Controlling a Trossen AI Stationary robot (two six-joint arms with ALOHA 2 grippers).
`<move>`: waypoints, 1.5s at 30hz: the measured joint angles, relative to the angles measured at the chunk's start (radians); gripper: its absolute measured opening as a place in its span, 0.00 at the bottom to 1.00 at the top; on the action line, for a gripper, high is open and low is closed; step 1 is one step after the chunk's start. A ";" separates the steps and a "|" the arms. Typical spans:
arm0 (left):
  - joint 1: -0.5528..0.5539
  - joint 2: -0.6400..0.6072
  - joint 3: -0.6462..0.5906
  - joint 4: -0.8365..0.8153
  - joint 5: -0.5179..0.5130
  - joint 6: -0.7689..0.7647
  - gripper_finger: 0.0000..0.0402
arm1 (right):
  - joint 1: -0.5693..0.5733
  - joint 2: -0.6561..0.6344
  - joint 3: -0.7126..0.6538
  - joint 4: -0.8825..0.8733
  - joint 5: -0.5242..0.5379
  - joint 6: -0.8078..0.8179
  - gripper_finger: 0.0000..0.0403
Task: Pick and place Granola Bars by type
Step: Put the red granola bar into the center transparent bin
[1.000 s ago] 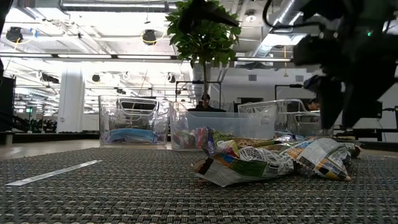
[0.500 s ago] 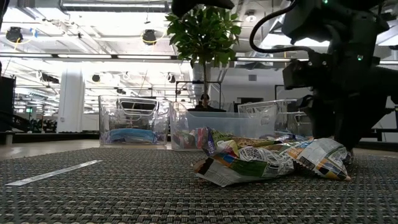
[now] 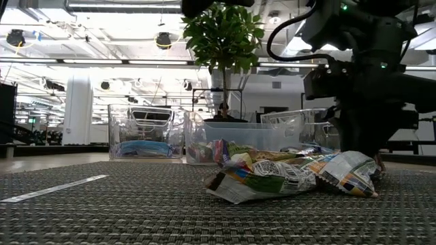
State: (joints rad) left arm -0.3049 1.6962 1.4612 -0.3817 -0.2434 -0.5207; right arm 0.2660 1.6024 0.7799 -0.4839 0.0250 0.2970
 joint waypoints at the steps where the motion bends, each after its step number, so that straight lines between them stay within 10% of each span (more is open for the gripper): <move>1: -0.001 0.000 -0.009 0.019 -0.001 -0.008 0.56 | -0.002 0.000 0.000 0.000 -0.001 0.000 0.22; 15: -0.022 -0.003 -0.108 0.170 0.003 -0.088 0.56 | -0.005 -0.029 0.000 -0.004 -0.086 0.009 0.09; 28: -0.017 -0.003 -0.108 0.163 -0.005 -0.068 0.56 | -0.013 -0.331 0.002 0.022 -0.071 0.074 0.08; 45: -0.017 -0.003 -0.108 0.154 0.000 -0.068 0.56 | -0.160 -0.483 0.003 0.344 -0.045 0.589 0.09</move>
State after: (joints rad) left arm -0.3218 1.6936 1.3533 -0.2276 -0.2431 -0.5885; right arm 0.1057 1.1192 0.7826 -0.1396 -0.0200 0.8862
